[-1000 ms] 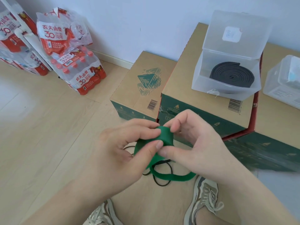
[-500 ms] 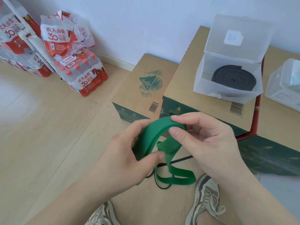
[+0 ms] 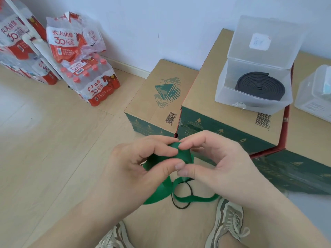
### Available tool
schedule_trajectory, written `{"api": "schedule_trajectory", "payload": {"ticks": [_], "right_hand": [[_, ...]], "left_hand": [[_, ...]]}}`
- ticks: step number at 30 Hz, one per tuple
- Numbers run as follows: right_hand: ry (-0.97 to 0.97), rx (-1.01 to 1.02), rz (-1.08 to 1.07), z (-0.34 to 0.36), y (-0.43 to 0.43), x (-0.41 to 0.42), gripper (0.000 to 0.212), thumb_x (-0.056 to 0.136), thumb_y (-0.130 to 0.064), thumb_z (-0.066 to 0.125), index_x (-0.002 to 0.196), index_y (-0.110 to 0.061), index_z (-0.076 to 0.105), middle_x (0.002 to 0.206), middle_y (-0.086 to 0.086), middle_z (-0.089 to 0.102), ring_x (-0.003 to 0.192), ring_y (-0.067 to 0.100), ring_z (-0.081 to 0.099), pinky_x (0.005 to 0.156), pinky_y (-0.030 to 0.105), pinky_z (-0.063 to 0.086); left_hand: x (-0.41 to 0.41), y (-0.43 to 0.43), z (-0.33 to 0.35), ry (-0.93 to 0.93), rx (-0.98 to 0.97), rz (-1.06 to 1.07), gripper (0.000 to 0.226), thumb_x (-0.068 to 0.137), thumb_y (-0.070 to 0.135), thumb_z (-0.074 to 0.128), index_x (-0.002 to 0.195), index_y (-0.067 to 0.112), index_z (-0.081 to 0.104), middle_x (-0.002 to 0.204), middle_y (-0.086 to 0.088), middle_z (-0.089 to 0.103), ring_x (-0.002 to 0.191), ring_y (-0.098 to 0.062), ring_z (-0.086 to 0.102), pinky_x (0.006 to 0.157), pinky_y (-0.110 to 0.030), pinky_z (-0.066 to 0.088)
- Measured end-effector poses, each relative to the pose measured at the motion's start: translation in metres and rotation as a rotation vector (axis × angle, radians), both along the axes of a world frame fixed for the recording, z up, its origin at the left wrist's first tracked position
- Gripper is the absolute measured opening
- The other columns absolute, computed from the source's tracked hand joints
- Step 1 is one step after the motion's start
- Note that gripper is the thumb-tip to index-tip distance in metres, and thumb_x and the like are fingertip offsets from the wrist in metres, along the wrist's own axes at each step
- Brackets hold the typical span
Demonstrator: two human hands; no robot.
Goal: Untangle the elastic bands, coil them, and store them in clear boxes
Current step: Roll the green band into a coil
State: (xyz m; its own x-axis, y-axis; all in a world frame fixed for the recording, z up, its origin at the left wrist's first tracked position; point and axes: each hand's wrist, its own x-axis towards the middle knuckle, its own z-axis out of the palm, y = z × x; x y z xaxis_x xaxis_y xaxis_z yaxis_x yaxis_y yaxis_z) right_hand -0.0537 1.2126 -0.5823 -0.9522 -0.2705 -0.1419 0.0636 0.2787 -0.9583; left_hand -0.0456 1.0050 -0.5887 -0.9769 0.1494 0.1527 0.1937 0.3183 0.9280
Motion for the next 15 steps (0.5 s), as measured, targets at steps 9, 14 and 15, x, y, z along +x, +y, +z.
{"api": "schedule_trajectory", "payload": {"ticks": [9,14,15], "right_hand": [[0.134,-0.142,-0.286,-0.003,-0.002,0.0,0.01,0.085,-0.018,0.078,0.092,-0.024,0.076,0.096,-0.006,0.079,0.091,0.013,0.076,0.083,0.031,0.063],[0.113,0.135,-0.351,-0.008,0.015,-0.005,0.021,0.093,-0.018,0.074,0.095,-0.038,0.068,0.098,-0.019,0.075,0.097,0.006,0.071,0.093,0.033,0.057],[0.086,0.178,-0.342,-0.009,0.018,-0.006,0.022,0.094,-0.018,0.073,0.096,-0.039,0.065,0.1,-0.02,0.073,0.099,0.005,0.069,0.095,0.034,0.056]], "left_hand": [[-0.001,-0.002,0.002,-0.159,-0.219,-0.097,0.06,0.078,0.02,0.089,0.128,0.039,0.061,0.104,0.023,0.074,0.1,-0.006,0.072,0.089,-0.025,0.056],[-0.002,-0.001,0.005,-0.097,-0.207,0.063,0.049,0.081,0.009,0.082,0.113,0.042,0.065,0.101,0.025,0.072,0.095,-0.002,0.072,0.084,-0.016,0.056],[-0.002,-0.002,0.005,-0.095,-0.198,0.097,0.041,0.082,0.012,0.083,0.108,0.04,0.068,0.099,0.023,0.074,0.091,-0.004,0.074,0.082,-0.02,0.058]]}}
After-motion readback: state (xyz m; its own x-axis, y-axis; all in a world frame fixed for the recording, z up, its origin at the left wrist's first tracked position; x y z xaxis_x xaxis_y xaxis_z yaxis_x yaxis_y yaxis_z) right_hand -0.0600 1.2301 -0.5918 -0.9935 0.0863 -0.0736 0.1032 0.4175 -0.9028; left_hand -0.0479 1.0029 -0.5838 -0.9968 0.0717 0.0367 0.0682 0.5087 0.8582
